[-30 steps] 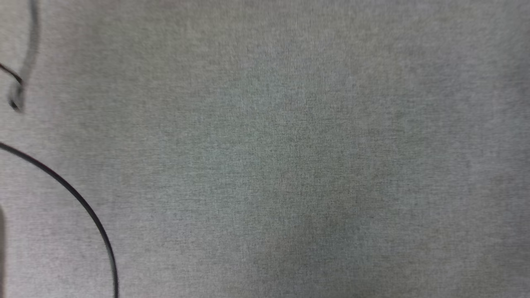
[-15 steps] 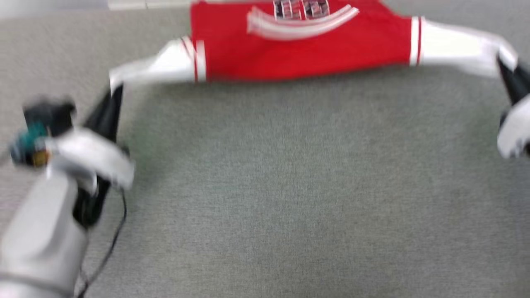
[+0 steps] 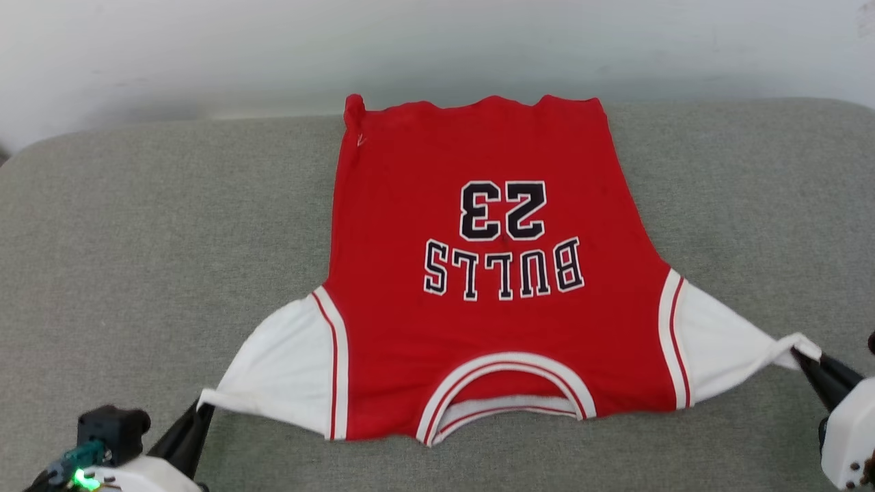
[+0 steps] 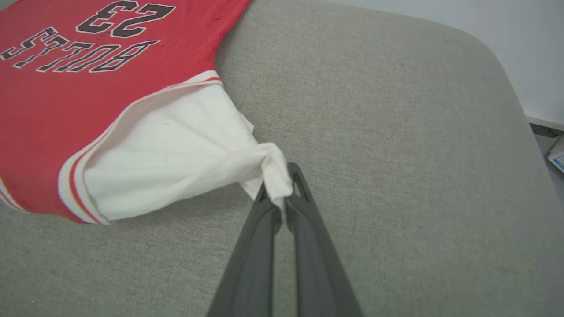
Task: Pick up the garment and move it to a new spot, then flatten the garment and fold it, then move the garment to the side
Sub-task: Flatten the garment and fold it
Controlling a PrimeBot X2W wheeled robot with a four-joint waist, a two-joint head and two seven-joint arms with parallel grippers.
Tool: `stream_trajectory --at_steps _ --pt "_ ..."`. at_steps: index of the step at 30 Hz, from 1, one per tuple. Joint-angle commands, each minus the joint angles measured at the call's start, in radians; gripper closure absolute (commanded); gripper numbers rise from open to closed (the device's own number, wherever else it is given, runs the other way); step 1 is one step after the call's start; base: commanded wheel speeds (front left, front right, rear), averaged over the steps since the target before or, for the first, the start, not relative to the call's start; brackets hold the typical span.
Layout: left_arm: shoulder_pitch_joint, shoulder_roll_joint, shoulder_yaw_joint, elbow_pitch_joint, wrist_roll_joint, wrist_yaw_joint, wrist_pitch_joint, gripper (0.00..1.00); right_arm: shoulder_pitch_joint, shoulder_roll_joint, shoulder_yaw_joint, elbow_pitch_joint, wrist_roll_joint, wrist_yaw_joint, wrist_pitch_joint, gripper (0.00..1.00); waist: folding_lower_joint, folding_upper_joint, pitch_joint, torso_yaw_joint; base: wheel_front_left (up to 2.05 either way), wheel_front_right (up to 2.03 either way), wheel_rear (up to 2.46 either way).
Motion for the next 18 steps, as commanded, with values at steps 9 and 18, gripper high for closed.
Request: stream_trajectory --at_steps 9,18 --pt "0.177 0.042 0.020 -0.084 -0.032 0.062 0.012 1.00 0.212 -0.022 -0.083 -0.082 -0.007 -0.002 0.114 1.00 0.0003 0.0000 -0.043 -0.007 0.00 0.00 0.00" --pt "0.165 0.021 -0.020 -0.128 -0.032 0.046 0.039 1.00 0.254 -0.007 -0.081 -0.135 -0.032 -0.002 0.168 0.12 0.0003 0.0000 -0.046 0.004 0.00 0.00 0.00"
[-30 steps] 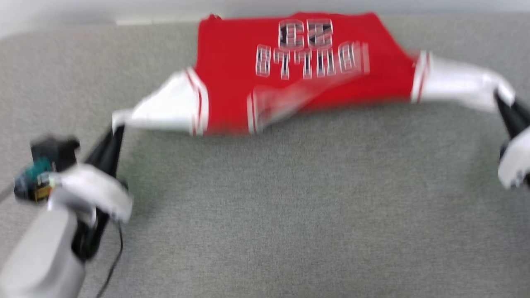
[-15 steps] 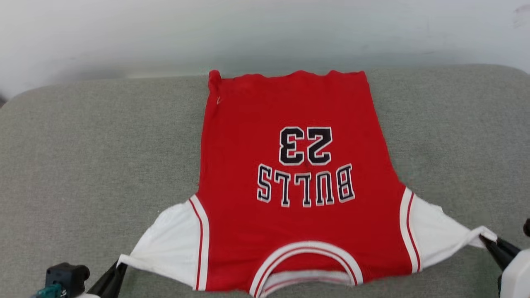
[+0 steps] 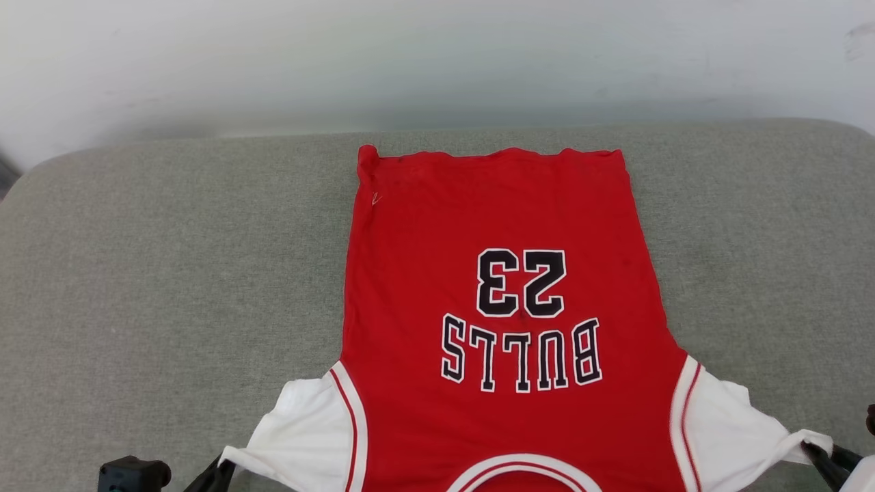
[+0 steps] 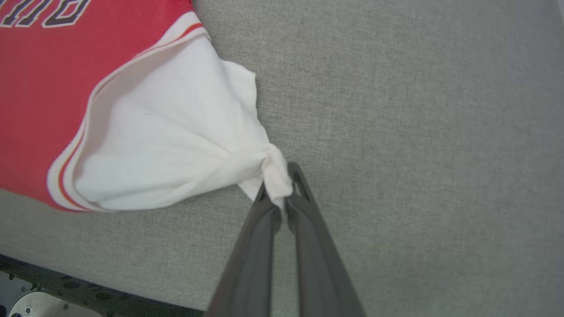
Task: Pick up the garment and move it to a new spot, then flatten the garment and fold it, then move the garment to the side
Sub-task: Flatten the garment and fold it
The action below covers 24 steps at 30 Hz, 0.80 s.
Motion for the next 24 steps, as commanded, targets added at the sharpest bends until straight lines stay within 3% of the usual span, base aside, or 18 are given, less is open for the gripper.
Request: stream_trajectory --at_steps 1,12,17,24 --pt "-0.015 -0.001 -0.001 -0.006 -0.001 -0.004 0.002 1.00 -0.010 0.004 -0.008 -0.005 0.000 -0.002 0.004 0.00 0.0002 0.0000 0.004 0.003 0.00 0.00 0.00" --pt "-0.024 0.010 -0.043 -0.198 0.021 -0.009 0.044 1.00 -0.136 -0.017 -0.071 -0.193 0.116 -0.001 0.157 0.00 0.0002 0.0000 0.113 0.071 0.00 0.00 0.00" --pt "-0.040 0.018 -0.067 -0.344 0.042 0.003 0.085 1.00 -0.324 0.014 -0.107 -0.233 0.139 -0.001 0.344 0.00 0.0002 0.0000 0.209 0.136 0.00 0.00 0.00" --pt "-0.099 0.008 -0.121 -0.480 0.085 -0.004 0.147 1.00 -0.666 0.021 -0.127 -0.115 0.081 -0.001 0.626 0.00 0.0002 0.0000 0.336 0.258 0.00 0.00 0.00"
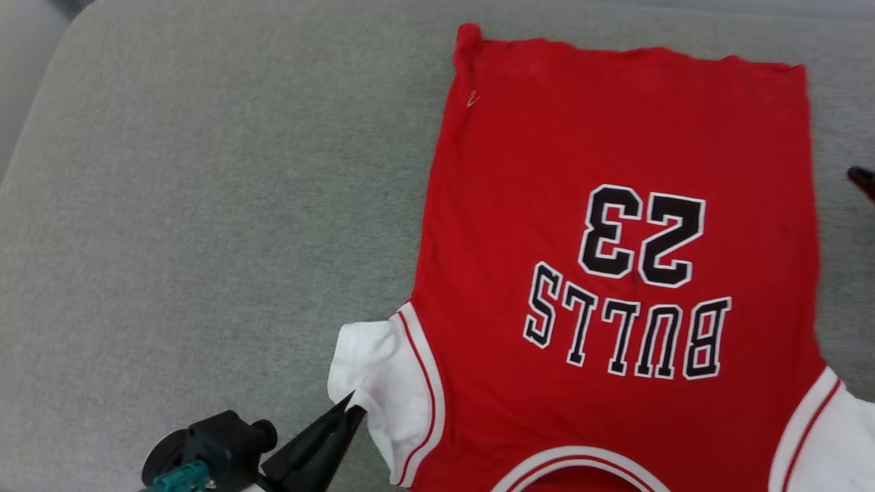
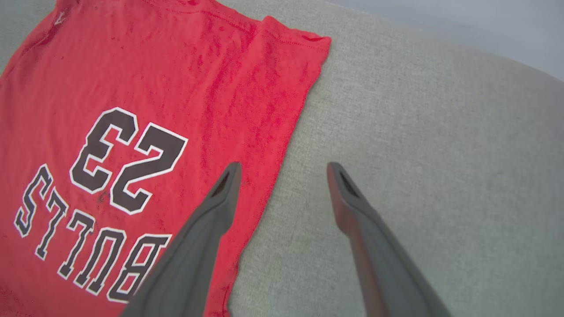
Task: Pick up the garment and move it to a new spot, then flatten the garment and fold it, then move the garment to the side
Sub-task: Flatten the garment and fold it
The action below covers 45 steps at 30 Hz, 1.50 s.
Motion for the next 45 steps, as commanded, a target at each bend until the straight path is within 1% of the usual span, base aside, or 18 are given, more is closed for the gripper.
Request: stream_trajectory --at_steps 1,3,6,11,17,23,24,26,27,30,34,39,45 --pt "-0.017 -0.005 -0.009 -0.011 0.007 -0.003 0.005 1.00 -0.043 0.001 -0.004 0.021 -0.011 -0.001 0.021 0.00 -0.0002 -0.0001 0.081 0.085 0.00 0.00 0.00" --pt "-0.045 -0.015 -0.032 -0.032 0.020 -0.015 0.023 1.00 -0.125 0.000 -0.011 0.076 -0.047 -0.001 0.079 0.00 -0.0002 -0.0001 0.108 0.121 0.00 0.00 0.00" --pt "-0.091 -0.030 -0.062 -0.054 0.037 -0.037 0.047 1.00 -0.232 -0.018 -0.027 0.153 -0.109 -0.001 0.134 0.00 -0.0002 -0.0001 0.152 0.175 0.00 0.00 0.00" --pt "-0.150 -0.057 -0.086 -0.071 0.055 -0.056 0.063 1.00 -0.355 -0.041 -0.059 0.266 -0.205 -0.001 0.180 0.00 -0.0002 -0.0001 0.198 0.234 0.00 0.00 0.00" --pt "-0.171 -0.081 -0.099 -0.071 0.050 -0.064 0.054 1.00 -0.420 -0.044 -0.091 0.355 -0.282 -0.001 0.208 0.00 -0.0002 -0.0001 0.226 0.276 0.00 0.00 0.00" --pt "-0.177 -0.093 -0.100 -0.049 0.042 -0.071 0.034 1.00 -0.385 -0.027 -0.082 0.401 -0.291 -0.001 0.219 0.00 -0.0002 -0.0001 0.240 0.292 0.00 0.00 0.00" --pt "-0.177 -0.093 -0.098 -0.044 0.042 -0.073 0.028 1.00 -0.373 -0.022 -0.082 0.407 -0.288 -0.001 0.225 0.12 -0.0002 -0.0001 0.241 0.293 0.00 0.00 0.00" --pt "-0.179 -0.092 -0.097 -0.036 0.040 -0.076 0.023 1.00 -0.341 -0.014 -0.085 0.415 -0.285 -0.001 0.236 0.94 -0.0002 -0.0001 0.242 0.292 0.00 0.00 0.00" --pt "-0.180 -0.092 -0.096 -0.032 0.039 -0.077 0.020 1.00 -0.328 -0.017 -0.087 0.415 -0.284 -0.001 0.239 1.00 -0.0002 -0.0001 0.242 0.291 0.00 0.00 0.00" --pt "-0.183 -0.085 -0.087 -0.016 0.037 -0.078 0.010 1.00 -0.292 -0.040 -0.095 0.415 -0.290 -0.001 0.225 1.00 -0.0002 -0.0001 0.224 0.273 0.00 0.00 0.00" --pt "-0.184 -0.077 -0.079 0.000 0.048 -0.075 0.003 1.00 -0.266 -0.031 -0.101 0.419 -0.276 -0.001 0.205 1.00 -0.0002 -0.0001 0.185 0.237 0.00 0.00 0.00" --pt "-0.172 -0.065 -0.063 0.023 0.060 -0.047 0.004 1.00 -0.184 -0.018 -0.089 0.415 -0.242 -0.001 0.178 1.00 -0.0002 -0.0001 0.106 0.171 0.00 0.00 0.00" --pt "-0.125 -0.049 -0.040 0.062 0.039 -0.014 0.001 1.00 -0.023 -0.004 -0.048 0.351 -0.159 -0.001 0.140 1.00 -0.0002 -0.0001 -0.007 0.078 0.00 0.00 0.00"
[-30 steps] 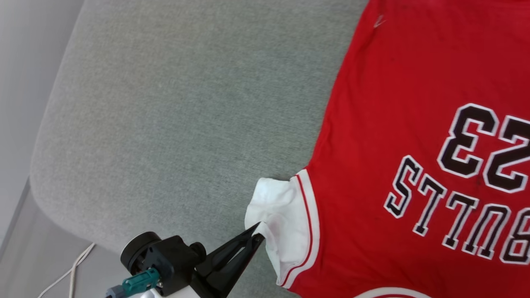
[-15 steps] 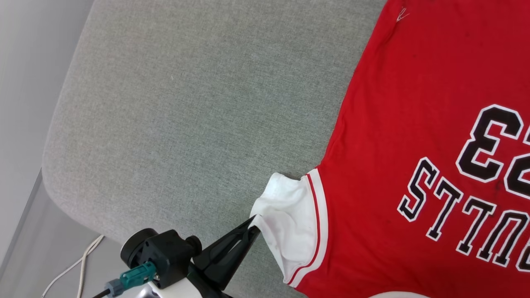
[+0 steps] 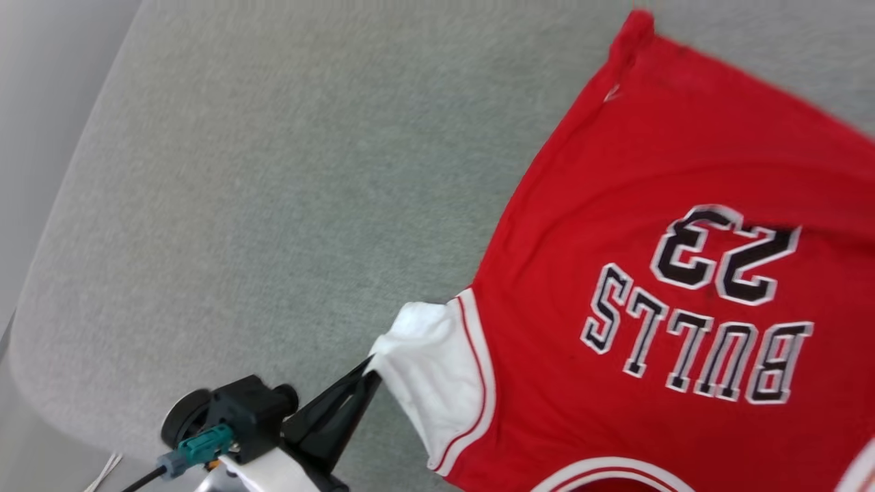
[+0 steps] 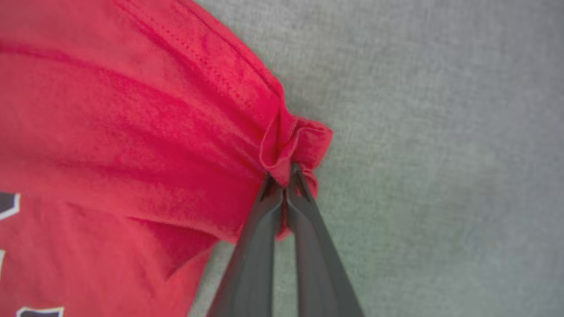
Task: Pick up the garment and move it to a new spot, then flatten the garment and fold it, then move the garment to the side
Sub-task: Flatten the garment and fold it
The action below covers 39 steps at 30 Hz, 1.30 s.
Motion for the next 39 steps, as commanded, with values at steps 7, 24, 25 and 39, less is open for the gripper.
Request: stream_trajectory --at_steps 7,24,25,39 --pt "0.060 0.006 0.022 0.064 -0.020 0.034 -0.023 1.00 0.216 0.043 -0.004 -0.092 0.100 -0.001 -0.042 1.00 0.0000 0.0000 -0.158 -0.155 0.00 0.00 0.00" --pt "0.113 -0.036 0.036 0.180 -0.081 0.042 -0.090 1.00 0.737 0.250 -0.173 -0.357 0.095 -0.001 -0.161 1.00 0.0000 0.0000 -0.278 -0.272 0.00 0.00 0.00" --pt "0.112 -0.037 0.036 0.183 -0.083 0.040 -0.092 1.00 0.752 0.259 -0.172 -0.354 0.092 -0.001 -0.164 1.00 0.0000 0.0000 -0.278 -0.274 0.00 0.00 0.00" --pt "0.084 -0.024 0.032 0.149 -0.062 0.041 -0.090 1.00 0.641 0.170 -0.113 -0.507 0.155 -0.001 -0.141 0.00 0.0000 0.0000 -0.221 -0.240 0.00 0.00 0.00"
